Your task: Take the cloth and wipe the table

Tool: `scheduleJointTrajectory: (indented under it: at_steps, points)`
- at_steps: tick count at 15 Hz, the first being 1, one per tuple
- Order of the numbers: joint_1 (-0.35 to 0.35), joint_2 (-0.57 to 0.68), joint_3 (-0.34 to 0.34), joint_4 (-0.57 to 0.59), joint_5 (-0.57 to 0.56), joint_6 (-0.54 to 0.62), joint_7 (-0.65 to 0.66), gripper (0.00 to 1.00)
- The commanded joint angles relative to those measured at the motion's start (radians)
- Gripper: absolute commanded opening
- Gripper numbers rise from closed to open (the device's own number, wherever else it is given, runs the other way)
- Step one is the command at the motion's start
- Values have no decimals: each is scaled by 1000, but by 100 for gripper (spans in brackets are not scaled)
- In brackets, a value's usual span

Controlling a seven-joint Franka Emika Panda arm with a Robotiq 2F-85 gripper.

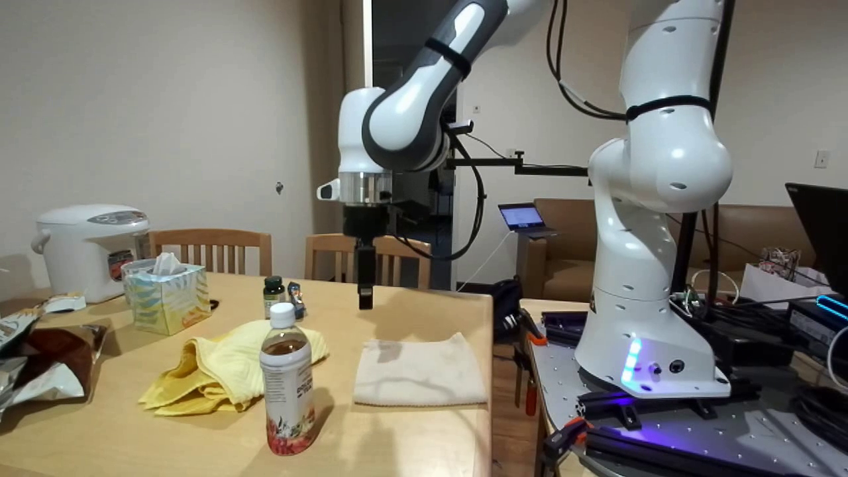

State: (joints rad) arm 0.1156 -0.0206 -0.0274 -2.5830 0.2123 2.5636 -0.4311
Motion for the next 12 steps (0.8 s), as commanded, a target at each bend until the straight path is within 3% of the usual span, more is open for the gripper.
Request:
scheduleJointTrajectory:
  at_steps: [1, 3, 12]
  points:
    - [-10, 96, 53, -23, 122, 117, -37, 100]
    - [-23, 135, 81, -36, 128, 166, -36, 100]
    - [-70, 241, 88, -85, -82, 239, 72, 100]
